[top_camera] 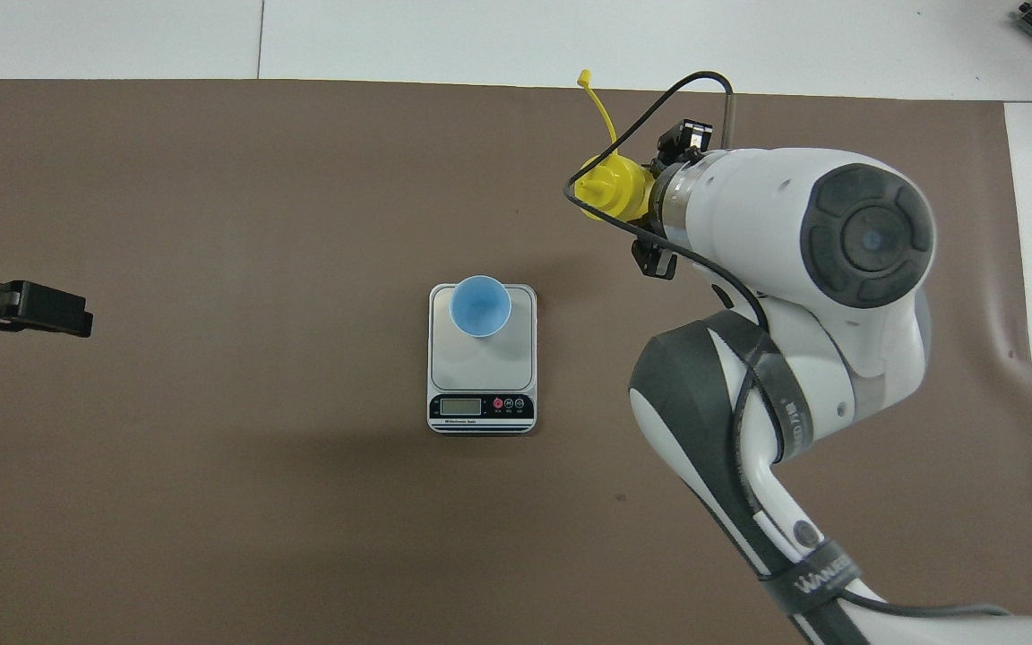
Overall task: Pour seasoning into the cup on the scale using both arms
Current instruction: 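Carry the yellow bottle back and set it upright on the table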
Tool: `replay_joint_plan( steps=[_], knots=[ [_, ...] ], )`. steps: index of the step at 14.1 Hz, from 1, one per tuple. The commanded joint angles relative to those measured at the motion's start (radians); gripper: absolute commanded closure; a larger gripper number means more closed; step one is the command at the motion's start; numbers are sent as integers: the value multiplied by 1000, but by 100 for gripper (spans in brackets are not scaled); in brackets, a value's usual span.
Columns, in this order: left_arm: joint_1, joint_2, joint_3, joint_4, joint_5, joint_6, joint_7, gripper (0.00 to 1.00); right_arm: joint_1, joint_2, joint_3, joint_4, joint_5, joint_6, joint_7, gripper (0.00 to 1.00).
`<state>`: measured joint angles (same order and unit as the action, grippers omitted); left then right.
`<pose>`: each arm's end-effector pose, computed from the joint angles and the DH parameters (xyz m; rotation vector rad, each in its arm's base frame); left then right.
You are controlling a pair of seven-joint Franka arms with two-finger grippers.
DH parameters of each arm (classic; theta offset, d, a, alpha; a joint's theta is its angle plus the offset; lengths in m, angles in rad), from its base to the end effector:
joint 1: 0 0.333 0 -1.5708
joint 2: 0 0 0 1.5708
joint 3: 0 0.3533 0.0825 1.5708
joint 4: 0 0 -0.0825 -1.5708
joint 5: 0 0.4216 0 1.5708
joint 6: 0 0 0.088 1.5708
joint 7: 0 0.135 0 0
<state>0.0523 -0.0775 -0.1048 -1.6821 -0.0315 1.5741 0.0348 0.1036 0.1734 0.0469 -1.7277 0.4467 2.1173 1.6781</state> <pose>0.5619 -0.0359 0.6220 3.1152 -0.1345 -0.0485 0.6729 0.1306 0.5019 -1.7647 2.0553 0.2724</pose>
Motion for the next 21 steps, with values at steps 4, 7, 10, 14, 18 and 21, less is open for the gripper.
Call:
replay_joint_plan(
  steps=[4, 7, 10, 14, 18, 21],
  knots=[
    [14, -30, -9, -31, -5, 7, -9, 0, -160, -34, 13, -148, 191, -91, -343, 100],
    [14, -30, -9, -31, -5, 9, -9, 0, -229, -16, 13, -196, 243, -126, -472, 100],
    [14, -30, -9, -31, -5, 9, -9, 0, -265, 3, 11, -248, 296, -123, -495, 100],
    [14, -30, -9, -31, -5, 9, -9, 0, -282, 5, 10, -298, 299, -103, -497, 100],
    [14, -30, -9, -31, -5, 7, -9, 0, -272, -9, 10, -351, 296, -79, -531, 62],
    [14, -30, -9, -31, -5, 9, -7, 0, -260, -12, 8, -359, 279, -89, -528, 0]
  ],
)
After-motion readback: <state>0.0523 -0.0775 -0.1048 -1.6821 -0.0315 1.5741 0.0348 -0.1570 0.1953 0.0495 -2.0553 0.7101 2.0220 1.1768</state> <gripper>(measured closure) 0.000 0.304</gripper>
